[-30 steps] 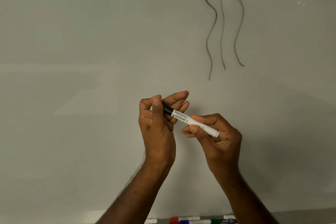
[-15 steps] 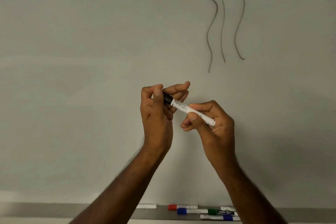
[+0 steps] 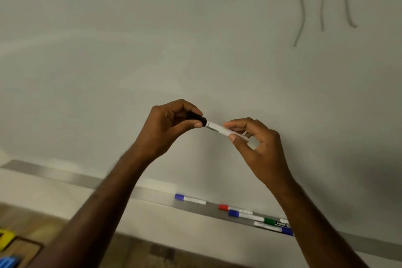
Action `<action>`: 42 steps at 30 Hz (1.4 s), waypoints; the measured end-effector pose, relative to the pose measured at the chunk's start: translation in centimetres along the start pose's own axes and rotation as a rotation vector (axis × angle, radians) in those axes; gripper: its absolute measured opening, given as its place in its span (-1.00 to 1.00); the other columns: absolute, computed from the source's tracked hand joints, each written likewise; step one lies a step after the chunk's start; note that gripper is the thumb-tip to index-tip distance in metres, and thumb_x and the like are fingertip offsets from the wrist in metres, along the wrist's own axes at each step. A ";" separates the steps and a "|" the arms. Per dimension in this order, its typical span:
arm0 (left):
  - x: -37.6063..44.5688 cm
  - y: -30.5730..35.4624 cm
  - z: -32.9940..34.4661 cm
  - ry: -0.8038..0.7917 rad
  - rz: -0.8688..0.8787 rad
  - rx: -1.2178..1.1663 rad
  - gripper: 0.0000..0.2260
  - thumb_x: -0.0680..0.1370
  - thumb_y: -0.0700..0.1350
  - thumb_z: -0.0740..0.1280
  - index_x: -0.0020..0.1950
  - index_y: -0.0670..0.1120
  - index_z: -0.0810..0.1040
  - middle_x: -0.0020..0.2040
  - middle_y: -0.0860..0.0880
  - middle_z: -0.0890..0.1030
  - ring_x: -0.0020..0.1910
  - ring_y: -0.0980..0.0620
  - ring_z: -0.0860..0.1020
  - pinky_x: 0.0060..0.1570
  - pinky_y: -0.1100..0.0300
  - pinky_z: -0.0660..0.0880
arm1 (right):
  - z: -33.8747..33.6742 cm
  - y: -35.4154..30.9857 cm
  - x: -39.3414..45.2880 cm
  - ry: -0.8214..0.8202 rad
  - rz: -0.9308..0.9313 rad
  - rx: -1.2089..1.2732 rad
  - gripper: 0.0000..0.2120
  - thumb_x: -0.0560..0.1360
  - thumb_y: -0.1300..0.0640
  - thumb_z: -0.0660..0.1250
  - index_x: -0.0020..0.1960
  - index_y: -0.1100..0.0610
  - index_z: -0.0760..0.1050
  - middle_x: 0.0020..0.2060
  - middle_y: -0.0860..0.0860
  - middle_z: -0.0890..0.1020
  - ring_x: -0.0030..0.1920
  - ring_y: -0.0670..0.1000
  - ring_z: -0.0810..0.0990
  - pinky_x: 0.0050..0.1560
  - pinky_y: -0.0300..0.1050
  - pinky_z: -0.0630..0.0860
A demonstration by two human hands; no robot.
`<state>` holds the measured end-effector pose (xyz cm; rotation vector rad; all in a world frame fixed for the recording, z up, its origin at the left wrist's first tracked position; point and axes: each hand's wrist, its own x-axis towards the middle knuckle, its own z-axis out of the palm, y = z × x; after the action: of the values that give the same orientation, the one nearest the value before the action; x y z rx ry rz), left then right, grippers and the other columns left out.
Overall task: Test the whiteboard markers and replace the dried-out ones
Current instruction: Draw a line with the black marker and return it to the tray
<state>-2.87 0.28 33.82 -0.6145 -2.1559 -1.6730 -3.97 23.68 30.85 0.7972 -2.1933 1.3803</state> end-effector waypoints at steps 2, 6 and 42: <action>-1.3 -1.8 -2.5 -0.033 -0.044 0.106 -0.84 0.46 -0.19 0.49 0.02 -0.17 0.64 -0.08 -0.04 0.73 -0.03 0.00 0.70 0.07 0.19 0.59 | 2.5 0.6 -0.2 -0.043 0.023 -0.060 -0.72 0.50 0.17 0.47 0.18 -0.04 0.63 0.00 -0.15 0.67 0.01 -0.12 0.63 0.00 -0.35 0.55; -4.1 -6.4 -7.4 -0.079 -0.130 0.298 -0.87 0.44 -0.22 0.53 -0.03 -0.14 0.68 -0.13 0.01 0.73 -0.10 0.02 0.69 0.02 0.12 0.63 | 9.1 1.7 -0.8 -0.147 0.097 -0.144 -0.70 0.46 0.16 0.51 0.17 -0.03 0.66 -0.05 -0.09 0.67 -0.08 -0.12 0.64 0.00 -0.32 0.59; -18.2 -43.9 -29.3 -0.396 -0.548 0.834 -0.92 0.48 -0.11 0.43 -0.06 -0.05 0.69 -0.05 0.03 0.56 -0.09 -0.03 0.57 -0.15 0.03 0.54 | 55.5 16.2 -9.0 -0.442 0.494 -0.314 -0.73 0.49 0.30 0.39 0.14 0.09 0.68 0.02 0.00 0.71 0.04 0.00 0.66 0.10 -0.26 0.49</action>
<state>-10.57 -39.68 -4.37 -0.1010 -3.1960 -0.6835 -10.97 -19.07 -8.54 0.4917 -3.0122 1.0769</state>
